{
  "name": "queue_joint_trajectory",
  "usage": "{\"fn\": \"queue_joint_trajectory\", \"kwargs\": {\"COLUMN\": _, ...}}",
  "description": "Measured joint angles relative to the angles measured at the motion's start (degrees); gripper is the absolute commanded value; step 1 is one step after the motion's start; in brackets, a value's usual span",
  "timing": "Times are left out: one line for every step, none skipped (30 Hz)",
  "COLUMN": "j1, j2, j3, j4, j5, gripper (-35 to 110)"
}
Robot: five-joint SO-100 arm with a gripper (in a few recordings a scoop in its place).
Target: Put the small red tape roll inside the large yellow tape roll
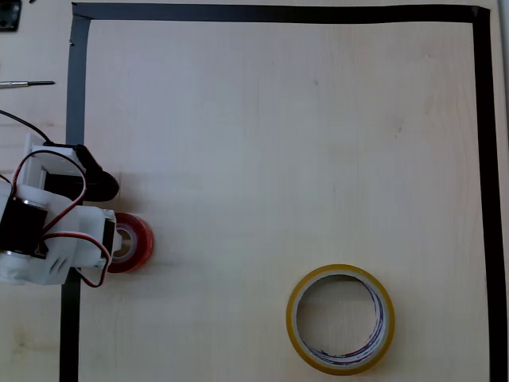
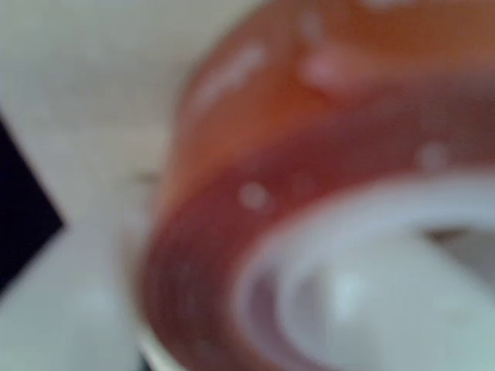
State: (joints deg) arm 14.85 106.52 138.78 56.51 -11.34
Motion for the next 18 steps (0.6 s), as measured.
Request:
{"fn": "queue_joint_trajectory", "kwargs": {"j1": 0.00, "j2": 0.00, "j3": 0.00, "j4": 0.00, "j5": 0.00, "gripper": 0}}
{"fn": "queue_joint_trajectory", "kwargs": {"j1": 0.00, "j2": 0.00, "j3": 0.00, "j4": 0.00, "j5": 0.00, "gripper": 0}}
{"fn": "queue_joint_trajectory", "kwargs": {"j1": 0.00, "j2": 0.09, "j3": 0.00, "j4": 0.00, "j5": 0.00, "gripper": 0}}
{"fn": "queue_joint_trajectory", "kwargs": {"j1": 0.00, "j2": 0.70, "j3": 0.00, "j4": 0.00, "j5": 0.00, "gripper": 0}}
{"fn": "queue_joint_trajectory", "kwargs": {"j1": 0.00, "j2": 1.58, "j3": 0.00, "j4": 0.09, "j5": 0.00, "gripper": 0}}
{"fn": "queue_joint_trajectory", "kwargs": {"j1": 0.00, "j2": 2.99, "j3": 0.00, "j4": 0.18, "j5": 0.00, "gripper": 0}}
{"fn": "queue_joint_trajectory", "kwargs": {"j1": 0.00, "j2": 4.57, "j3": 0.00, "j4": 0.53, "j5": 0.00, "gripper": 0}}
{"fn": "queue_joint_trajectory", "kwargs": {"j1": 0.18, "j2": 6.06, "j3": 0.00, "j4": 1.41, "j5": -0.26, "gripper": 0}}
{"fn": "queue_joint_trajectory", "kwargs": {"j1": 0.70, "j2": 7.29, "j3": -0.62, "j4": 2.11, "j5": -0.53, "gripper": 0}}
{"fn": "queue_joint_trajectory", "kwargs": {"j1": 1.32, "j2": 8.44, "j3": -1.49, "j4": 2.72, "j5": -0.79, "gripper": 0}}
{"fn": "queue_joint_trajectory", "kwargs": {"j1": 1.76, "j2": 8.88, "j3": -2.81, "j4": 3.08, "j5": -1.23, "gripper": 0}}
{"fn": "queue_joint_trajectory", "kwargs": {"j1": 2.37, "j2": 8.88, "j3": -4.57, "j4": 3.16, "j5": -1.58, "gripper": 0}}
{"fn": "queue_joint_trajectory", "kwargs": {"j1": 2.99, "j2": 8.79, "j3": -6.59, "j4": 3.34, "j5": -2.02, "gripper": 0}}
{"fn": "queue_joint_trajectory", "kwargs": {"j1": 3.60, "j2": 8.00, "j3": -8.96, "j4": 3.34, "j5": -2.37, "gripper": 0}}
{"fn": "queue_joint_trajectory", "kwargs": {"j1": 3.87, "j2": 6.77, "j3": -11.60, "j4": 3.34, "j5": -2.64, "gripper": 0}}
{"fn": "queue_joint_trajectory", "kwargs": {"j1": 4.22, "j2": 5.27, "j3": -14.41, "j4": 3.34, "j5": -2.72, "gripper": 0}}
{"fn": "queue_joint_trajectory", "kwargs": {"j1": 4.31, "j2": 3.69, "j3": -17.05, "j4": 3.08, "j5": -2.81, "gripper": 0}}
{"fn": "queue_joint_trajectory", "kwargs": {"j1": 4.48, "j2": 2.46, "j3": -19.34, "j4": 2.37, "j5": -2.90, "gripper": 0}}
